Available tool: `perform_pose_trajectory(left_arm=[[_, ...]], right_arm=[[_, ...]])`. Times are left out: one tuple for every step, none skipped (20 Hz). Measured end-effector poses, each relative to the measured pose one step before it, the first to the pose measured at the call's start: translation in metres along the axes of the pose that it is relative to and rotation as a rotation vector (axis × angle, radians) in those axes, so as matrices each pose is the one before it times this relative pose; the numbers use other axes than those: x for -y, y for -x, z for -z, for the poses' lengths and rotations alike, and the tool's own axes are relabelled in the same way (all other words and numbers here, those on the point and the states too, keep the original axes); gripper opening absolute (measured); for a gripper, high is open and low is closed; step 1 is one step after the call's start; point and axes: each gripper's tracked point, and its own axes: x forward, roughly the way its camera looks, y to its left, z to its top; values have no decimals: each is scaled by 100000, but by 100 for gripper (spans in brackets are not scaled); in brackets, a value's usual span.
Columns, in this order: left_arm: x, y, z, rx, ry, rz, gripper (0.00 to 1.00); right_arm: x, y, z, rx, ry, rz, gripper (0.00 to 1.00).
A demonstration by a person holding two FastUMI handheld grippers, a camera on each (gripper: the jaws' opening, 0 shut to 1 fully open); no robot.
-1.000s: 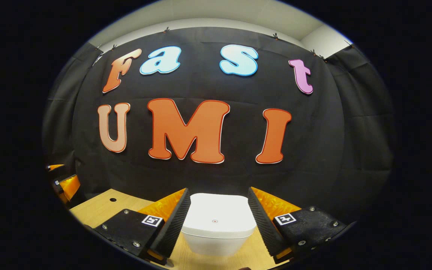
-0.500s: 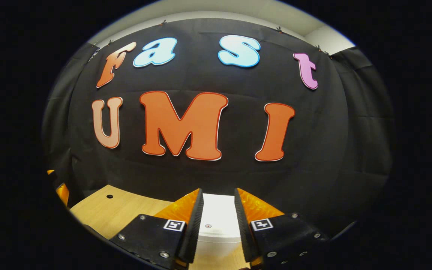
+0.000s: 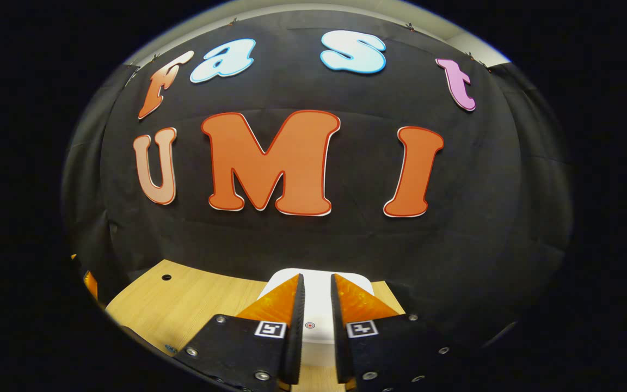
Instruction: Press the lid of the desktop garbage bin to open it, pick up the crumpled paper on the desktop and throw it into the bin, then pick up the pop can on the desktop and drop it into the bin, and finally close the garbage bin lid.
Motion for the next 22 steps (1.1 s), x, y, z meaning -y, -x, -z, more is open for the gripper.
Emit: perform_pose_trajectory(left_arm=[[-204,14,6,-252,-207,-953,100],[-243,87,207,-283,-62,-899,100],[-191,-62,264,-583,87,-1102,100],[-266,-3,262,-790,27,-1072,100],[-176,13,114,-554,-33,-832,100],[-147,52,186,-570,-45,-931,100],[-82,-128,259,-390,-76,-666,100],[45,-12,201,-468,-125,-581,100],[-86,-94,142,-357,-16,-481,100],[-18,-29,62,-397,1,-437,100],[-75,-13,169,-458,23,-415,100],[11,-126,179,-460,84,-341,100],[43,-99,161,-441,160,-215,100],[103,-133,84,-475,149,-103,100],[113,-118,267,-652,8,29,100],[105,-76,131,-440,-81,39,100],[185,-141,272,-486,-42,168,100],[249,-99,121,-491,-54,251,100],[-4,-107,185,-610,-151,307,100],[34,-41,40,-504,-380,158,100],[-2,-85,81,-269,-397,85,100],[94,-59,43,-153,-235,294,100]], right_arm=[[-86,-357,438,-1502,-1143,-265,20],[-21,-357,278,-1466,-772,-378,19],[-32,-588,755,-2937,-452,-255,14],[4,-425,442,-1909,-275,48,12],[98,-574,529,-2849,-908,159,8],[125,-421,618,-2213,-1164,-54,5],[81,-355,472,-2151,-1269,77,4],[-5,-312,257,-1527,-1113,-6,2],[-89,-376,311,-1611,-569,-636,2],[51,-202,326,-1162,-76,-384,1],[25,-340,219,-1028,408,-222,1],[-40,-94,353,-1104,422,-263,1],[-125,-195,131,-1145,59,-346,1],[-120,-274,460,-1592,-9,-927,1],[-276,-117,328,-1680,-175,-1014,1],[-94,-204,481,-1370,268,-849,1],[-17,-278,450,-1245,795,-170,1],[-84,-171,572,-1295,665,-205,1],[-93,-110,426,-1409,216,-252,1],[-13,39,300,-913,-89,162,1],[-84,-153,259,-1041,-247,125,1],[3,-121,503,-1151,-512,244,1]])
